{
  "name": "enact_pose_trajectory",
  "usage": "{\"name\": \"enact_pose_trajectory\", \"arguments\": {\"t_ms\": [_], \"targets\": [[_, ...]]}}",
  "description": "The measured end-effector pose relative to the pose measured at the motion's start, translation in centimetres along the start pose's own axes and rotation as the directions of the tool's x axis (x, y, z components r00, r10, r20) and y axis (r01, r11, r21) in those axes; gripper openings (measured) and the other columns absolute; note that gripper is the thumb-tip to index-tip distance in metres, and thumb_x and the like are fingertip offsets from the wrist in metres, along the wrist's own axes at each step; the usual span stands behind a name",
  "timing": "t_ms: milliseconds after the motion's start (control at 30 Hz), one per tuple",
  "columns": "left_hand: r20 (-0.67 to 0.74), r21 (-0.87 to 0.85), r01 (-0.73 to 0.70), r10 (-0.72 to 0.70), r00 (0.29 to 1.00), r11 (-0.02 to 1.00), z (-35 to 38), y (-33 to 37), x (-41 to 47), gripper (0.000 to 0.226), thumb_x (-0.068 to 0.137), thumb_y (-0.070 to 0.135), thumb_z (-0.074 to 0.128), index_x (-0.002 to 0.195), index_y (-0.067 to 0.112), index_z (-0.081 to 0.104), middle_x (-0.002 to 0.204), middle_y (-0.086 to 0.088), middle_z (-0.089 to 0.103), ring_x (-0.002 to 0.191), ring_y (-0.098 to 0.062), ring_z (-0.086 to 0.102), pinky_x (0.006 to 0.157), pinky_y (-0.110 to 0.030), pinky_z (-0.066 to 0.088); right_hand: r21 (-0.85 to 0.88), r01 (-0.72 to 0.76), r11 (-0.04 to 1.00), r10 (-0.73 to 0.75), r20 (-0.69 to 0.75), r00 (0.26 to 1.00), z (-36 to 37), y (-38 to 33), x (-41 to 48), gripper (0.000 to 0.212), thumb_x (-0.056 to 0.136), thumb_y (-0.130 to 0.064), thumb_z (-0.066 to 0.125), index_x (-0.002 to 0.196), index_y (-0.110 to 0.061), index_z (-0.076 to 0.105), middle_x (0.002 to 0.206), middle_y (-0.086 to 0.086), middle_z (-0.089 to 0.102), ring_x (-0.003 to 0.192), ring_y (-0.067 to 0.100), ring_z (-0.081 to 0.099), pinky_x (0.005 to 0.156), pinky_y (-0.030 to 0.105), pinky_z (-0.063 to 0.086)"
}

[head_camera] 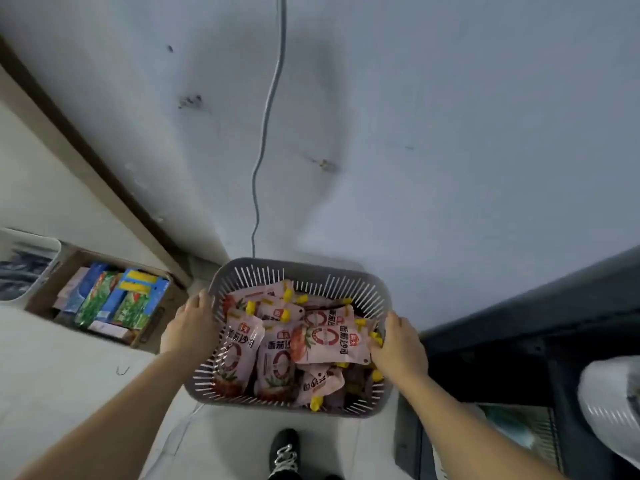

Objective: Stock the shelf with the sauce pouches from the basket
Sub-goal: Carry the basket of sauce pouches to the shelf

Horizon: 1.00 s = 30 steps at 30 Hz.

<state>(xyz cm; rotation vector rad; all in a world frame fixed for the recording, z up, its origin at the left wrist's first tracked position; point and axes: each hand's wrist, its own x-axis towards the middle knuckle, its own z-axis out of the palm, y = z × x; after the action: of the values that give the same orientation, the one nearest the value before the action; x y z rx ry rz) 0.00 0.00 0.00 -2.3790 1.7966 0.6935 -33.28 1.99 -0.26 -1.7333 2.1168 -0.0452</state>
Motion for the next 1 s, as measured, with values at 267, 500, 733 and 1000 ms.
{"name": "enact_pose_trajectory", "arguments": {"t_ms": [267, 500, 733, 1000], "targets": [[-0.102, -0.274, 0.074, -0.105, 0.989, 0.959, 2.6, 0.1, 1.7, 0.045, 0.096, 0.020, 0.045, 0.138, 0.024, 0.029, 0.123, -0.019, 0.054, 0.099, -0.038, 0.061, 0.072, -0.049, 0.052, 0.288, -0.226, 0.930, 0.240, -0.013, 0.971, 2.5, -0.7, 1.8, 0.040, 0.095, -0.034, 0.051, 0.129, -0.016, 0.040, 0.095, -0.004, 0.059, 0.075, 0.010, 0.060, 0.055, 0.021, 0.045], [-0.085, -0.535, 0.071, -0.137, 0.987, 0.842, 2.9, -0.9, 1.4, 0.036, 0.100, 0.024, 0.035, 0.131, 0.042, 0.040, 0.092, -0.007, 0.068, 0.076, -0.024, 0.065, 0.066, -0.042, 0.055, 0.458, -0.305, 0.835, 0.362, -0.040, 0.931, 3.2, -1.4, 1.8, 0.039, 0.103, -0.027, 0.029, 0.141, -0.020, 0.036, 0.091, 0.002, 0.060, 0.072, 0.014, 0.055, 0.058, 0.026, 0.039], [-0.036, -0.718, 0.143, -0.241, 0.970, 0.681, 2.2, -0.4, 0.8, 0.037, 0.102, 0.028, 0.037, 0.132, 0.046, 0.048, 0.103, 0.001, 0.068, 0.080, -0.008, 0.064, 0.066, -0.028, 0.052, 0.532, -0.365, 0.764, 0.462, -0.055, 0.885, 3.2, -2.1, 1.7, 0.040, 0.103, -0.028, 0.031, 0.141, -0.022, 0.042, 0.117, 0.014, 0.063, 0.107, 0.034, 0.060, 0.087, 0.046, 0.048], [-0.049, -0.766, 0.202, -0.369, 0.928, 0.610, 1.2, -2.0, -3.1, 0.040, 0.102, 0.020, 0.037, 0.139, 0.030, 0.047, 0.130, 0.000, 0.059, 0.104, -0.017, 0.055, 0.079, -0.026, 0.043, 0.555, -0.307, 0.773, 0.386, -0.028, 0.922, 1.3, -4.4, 0.5, 0.039, 0.104, -0.022, 0.033, 0.139, -0.018, 0.047, 0.131, 0.013, 0.058, 0.118, 0.033, 0.056, 0.088, 0.040, 0.044]]}}
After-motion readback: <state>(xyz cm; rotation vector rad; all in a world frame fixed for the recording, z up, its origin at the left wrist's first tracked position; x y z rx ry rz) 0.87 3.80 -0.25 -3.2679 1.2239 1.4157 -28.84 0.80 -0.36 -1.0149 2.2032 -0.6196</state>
